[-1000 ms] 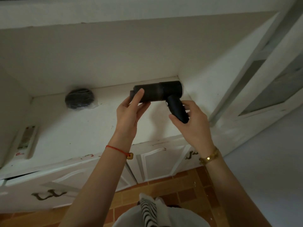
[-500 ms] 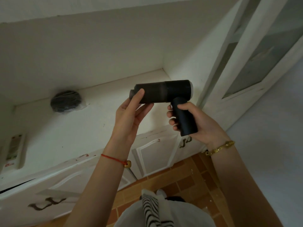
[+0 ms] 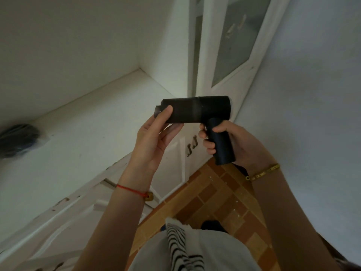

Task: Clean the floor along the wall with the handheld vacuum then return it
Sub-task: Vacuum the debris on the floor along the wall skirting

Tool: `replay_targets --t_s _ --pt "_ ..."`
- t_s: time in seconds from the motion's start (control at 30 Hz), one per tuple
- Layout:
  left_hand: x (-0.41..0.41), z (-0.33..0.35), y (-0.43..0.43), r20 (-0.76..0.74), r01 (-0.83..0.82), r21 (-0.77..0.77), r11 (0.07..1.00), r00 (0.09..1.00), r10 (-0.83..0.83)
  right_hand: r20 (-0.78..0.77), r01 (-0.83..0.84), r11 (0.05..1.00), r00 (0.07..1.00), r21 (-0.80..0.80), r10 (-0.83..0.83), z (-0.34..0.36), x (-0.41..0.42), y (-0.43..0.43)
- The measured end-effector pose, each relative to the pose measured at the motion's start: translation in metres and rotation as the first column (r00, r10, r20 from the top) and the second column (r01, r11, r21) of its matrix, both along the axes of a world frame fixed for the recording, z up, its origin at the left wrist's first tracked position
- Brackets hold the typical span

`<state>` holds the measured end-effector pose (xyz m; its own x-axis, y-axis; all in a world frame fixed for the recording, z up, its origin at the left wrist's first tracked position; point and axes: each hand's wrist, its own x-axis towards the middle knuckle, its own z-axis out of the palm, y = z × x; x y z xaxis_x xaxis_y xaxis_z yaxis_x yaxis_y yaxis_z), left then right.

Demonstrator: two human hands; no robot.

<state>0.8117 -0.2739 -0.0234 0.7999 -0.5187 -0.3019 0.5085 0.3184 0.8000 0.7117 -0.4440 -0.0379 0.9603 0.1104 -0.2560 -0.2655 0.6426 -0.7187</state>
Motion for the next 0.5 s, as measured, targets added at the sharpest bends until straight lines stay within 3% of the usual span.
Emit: replay_targets --t_s 0.2,0.5 --pt "-0.034 -0.001 -0.033 -0.029 0.111 -0.006 0.994 0.993 -0.111 -0.010 0.084 0.996 0.996 0.029 -0.084 -0.008 -0.049 -0.024" --pt "-0.124 -0.011 -0.089 -0.027 0.213 -0.039 0.976 0.977 -0.214 -0.123 0.163 0.983 0.977 -0.087 -0.173 -0.009 -0.148 -0.069"
